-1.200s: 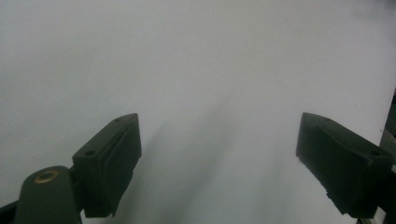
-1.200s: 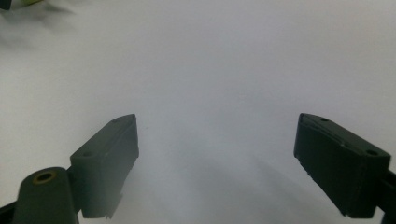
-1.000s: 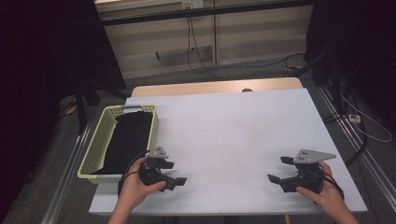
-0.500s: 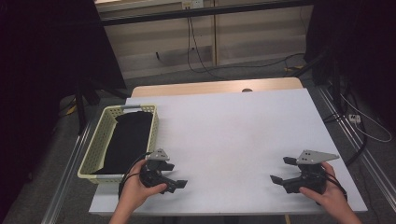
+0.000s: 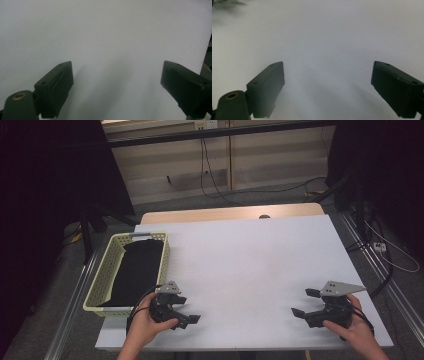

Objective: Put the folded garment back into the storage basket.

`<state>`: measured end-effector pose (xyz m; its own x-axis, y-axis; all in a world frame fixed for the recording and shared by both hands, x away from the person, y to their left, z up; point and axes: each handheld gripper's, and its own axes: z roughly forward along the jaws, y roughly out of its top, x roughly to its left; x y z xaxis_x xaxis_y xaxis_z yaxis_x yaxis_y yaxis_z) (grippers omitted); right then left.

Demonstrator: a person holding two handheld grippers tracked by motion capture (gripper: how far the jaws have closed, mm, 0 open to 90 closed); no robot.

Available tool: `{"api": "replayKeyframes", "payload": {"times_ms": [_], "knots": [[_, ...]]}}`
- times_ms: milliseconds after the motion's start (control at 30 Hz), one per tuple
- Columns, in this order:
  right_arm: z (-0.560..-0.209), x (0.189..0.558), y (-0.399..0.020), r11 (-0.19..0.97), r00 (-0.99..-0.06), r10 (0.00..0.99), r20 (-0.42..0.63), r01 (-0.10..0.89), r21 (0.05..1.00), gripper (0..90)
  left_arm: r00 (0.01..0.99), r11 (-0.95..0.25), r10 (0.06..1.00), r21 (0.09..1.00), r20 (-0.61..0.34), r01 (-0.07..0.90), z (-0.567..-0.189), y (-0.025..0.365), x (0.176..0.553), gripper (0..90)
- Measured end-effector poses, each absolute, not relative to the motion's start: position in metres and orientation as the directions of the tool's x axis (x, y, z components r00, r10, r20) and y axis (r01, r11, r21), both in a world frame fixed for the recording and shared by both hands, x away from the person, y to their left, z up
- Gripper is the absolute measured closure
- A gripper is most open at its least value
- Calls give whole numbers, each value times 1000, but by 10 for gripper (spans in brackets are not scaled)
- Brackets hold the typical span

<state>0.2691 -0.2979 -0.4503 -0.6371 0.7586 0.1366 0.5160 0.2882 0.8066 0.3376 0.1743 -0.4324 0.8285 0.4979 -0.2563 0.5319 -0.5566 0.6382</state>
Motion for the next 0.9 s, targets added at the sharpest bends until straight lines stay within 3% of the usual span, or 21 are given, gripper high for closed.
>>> {"api": "replayKeyframes", "payload": {"times_ms": [900], "knots": [[-452,266,-307,269,-620,771,147,525,807,104,831,-561,494,636,-257,530,-433,175,335,109]]}}
